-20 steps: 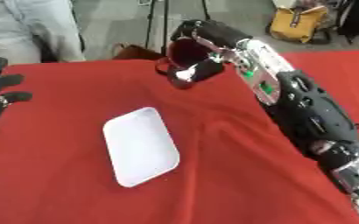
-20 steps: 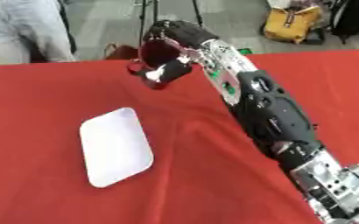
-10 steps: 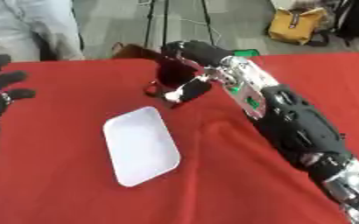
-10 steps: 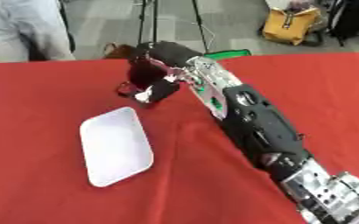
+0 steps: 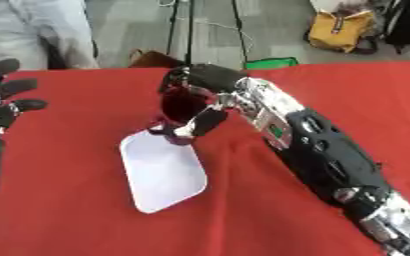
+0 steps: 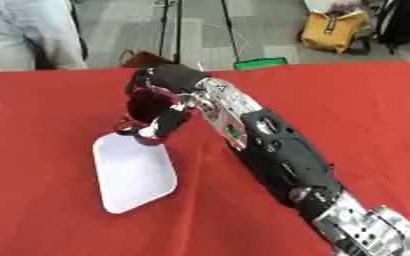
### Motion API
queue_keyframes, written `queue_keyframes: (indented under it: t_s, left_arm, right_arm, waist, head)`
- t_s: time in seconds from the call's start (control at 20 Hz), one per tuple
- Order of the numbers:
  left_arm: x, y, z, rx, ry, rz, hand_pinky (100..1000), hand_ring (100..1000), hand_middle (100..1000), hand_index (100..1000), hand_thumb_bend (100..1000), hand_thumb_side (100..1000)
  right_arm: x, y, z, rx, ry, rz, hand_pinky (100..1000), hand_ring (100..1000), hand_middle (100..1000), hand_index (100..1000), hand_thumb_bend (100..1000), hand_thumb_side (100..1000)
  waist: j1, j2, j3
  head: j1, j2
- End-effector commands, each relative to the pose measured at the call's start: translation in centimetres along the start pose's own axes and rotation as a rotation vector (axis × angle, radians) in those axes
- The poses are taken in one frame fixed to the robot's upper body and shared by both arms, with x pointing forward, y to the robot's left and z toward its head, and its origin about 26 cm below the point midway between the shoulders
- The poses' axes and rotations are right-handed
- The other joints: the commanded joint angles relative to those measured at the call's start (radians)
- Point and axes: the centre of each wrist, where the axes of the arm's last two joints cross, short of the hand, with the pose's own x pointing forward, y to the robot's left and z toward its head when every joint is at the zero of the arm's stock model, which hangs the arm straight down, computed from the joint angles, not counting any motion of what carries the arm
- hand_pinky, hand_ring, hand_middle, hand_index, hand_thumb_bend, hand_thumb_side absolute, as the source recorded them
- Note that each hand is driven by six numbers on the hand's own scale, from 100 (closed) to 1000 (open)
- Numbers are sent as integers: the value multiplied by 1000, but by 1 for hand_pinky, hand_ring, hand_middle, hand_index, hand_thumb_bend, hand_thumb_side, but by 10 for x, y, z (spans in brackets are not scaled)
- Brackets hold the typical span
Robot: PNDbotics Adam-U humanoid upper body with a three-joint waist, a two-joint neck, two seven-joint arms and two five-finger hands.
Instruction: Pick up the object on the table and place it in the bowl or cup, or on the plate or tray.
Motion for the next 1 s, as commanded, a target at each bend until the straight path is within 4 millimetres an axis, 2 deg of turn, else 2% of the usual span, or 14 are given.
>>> queue_keyframes:
  t_s: [0.05, 0.45, 0.7, 0.9, 1.0]
  left_arm:
    - [9, -1, -6, -19, -38, -3, 724, 804, 831, 902, 528, 724]
    - [11, -4, -8, -30, -48, 9, 724, 805, 832, 903, 525, 723]
    - [12, -6, -10, -41, -54, 18, 724, 806, 832, 903, 524, 723]
    - [12, -6, -10, -44, -56, 21, 724, 806, 832, 904, 525, 722]
    - [13, -6, -10, -45, -58, 22, 725, 807, 833, 904, 527, 720]
  right_arm:
    - [4, -9, -3, -16, -24, 7, 372, 535, 841, 862, 395, 560]
    - [5, 14, -9, 49, -30, -6, 392, 544, 843, 864, 386, 554]
    - [11, 35, -14, 109, -57, 1, 408, 551, 846, 867, 383, 553]
    - [12, 40, -15, 119, -75, 6, 410, 555, 847, 869, 395, 558]
    - [12, 41, -16, 122, -85, 7, 433, 579, 850, 875, 434, 579]
  waist:
    - [2, -19, 4]
    - [6, -16, 12]
    - [7, -14, 12]
    - [6, -15, 11]
    - [6, -16, 11]
  head:
    - [0, 1]
    - [-4, 4]
    - [-3, 7]
    - [-2, 7]
    - [0, 8]
